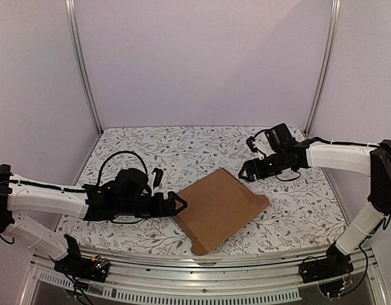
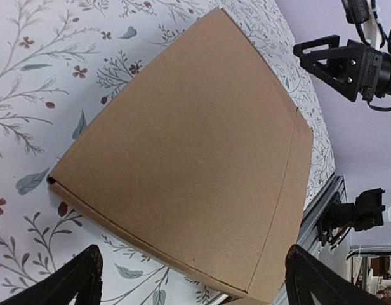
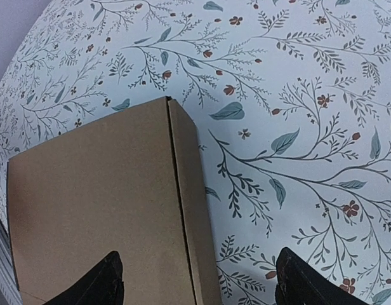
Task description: Fold the paper box
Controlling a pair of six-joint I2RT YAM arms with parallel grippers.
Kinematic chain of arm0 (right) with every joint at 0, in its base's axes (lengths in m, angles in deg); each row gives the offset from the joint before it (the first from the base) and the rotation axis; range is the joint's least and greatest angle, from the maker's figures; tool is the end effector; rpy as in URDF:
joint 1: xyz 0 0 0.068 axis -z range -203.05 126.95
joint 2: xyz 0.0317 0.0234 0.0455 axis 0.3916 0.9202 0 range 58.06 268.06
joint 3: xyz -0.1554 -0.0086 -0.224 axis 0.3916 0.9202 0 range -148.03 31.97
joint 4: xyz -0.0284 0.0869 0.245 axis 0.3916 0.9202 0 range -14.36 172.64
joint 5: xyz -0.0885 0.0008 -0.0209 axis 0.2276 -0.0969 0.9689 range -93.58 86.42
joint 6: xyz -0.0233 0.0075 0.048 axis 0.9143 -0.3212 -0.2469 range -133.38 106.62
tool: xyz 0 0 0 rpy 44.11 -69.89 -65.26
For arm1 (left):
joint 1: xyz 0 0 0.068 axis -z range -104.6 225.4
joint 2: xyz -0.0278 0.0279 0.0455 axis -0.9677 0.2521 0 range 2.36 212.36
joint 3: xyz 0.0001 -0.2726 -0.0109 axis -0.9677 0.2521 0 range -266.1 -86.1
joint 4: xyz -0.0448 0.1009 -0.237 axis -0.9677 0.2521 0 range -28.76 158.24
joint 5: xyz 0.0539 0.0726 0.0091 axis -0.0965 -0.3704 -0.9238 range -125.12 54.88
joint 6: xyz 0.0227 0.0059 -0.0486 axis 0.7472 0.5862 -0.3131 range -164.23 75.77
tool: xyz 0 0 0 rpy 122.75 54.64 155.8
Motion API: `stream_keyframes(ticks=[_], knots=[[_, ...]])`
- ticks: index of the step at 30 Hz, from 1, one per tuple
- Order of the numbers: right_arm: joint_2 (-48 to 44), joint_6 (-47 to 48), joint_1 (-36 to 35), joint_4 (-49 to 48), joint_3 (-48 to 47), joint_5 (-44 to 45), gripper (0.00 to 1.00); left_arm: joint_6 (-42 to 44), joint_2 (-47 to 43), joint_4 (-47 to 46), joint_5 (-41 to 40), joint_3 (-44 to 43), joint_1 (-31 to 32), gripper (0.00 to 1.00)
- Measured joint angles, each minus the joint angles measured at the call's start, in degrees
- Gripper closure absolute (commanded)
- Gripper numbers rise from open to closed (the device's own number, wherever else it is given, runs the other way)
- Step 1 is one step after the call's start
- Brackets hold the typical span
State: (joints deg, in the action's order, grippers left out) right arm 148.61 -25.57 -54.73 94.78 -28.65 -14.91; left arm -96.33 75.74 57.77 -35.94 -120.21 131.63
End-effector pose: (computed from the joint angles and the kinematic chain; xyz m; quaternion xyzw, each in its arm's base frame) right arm 0.2824 0.1826 0.2249 -0.1918 0.9130 0.2157 0.2883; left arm 0.1455 -0.2166 0.1937 0.0289 0.8898 -0.3655 0.2718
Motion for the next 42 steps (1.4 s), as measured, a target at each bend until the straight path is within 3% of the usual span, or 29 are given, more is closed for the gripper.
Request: stream_keyframes(ticks=[12, 19, 27, 42], knots=[[9.8, -1.1, 1.0, -0.5, -1.4, -8.7, 0.23, -7.6, 10.8, -6.6, 8.2, 1.2, -1.0, 0.05], [13.1, -2.5, 1.3, -2.3, -2.0, -11.9, 0.34, -7.9, 13.4, -9.3, 10.8, 1.3, -3.2, 0.09], [11.8, -5.7, 1.4, -7.5, 2.0, -14.9, 0.49, -4.8, 14.5, -9.9, 14.4, 1.9, -10.0, 0.12], [1.5, -17.3, -7.9, -17.3, 16.0, -6.7, 0.51, 0.5, 15.7, -6.9, 18.1, -0.2, -17.2, 0.19]])
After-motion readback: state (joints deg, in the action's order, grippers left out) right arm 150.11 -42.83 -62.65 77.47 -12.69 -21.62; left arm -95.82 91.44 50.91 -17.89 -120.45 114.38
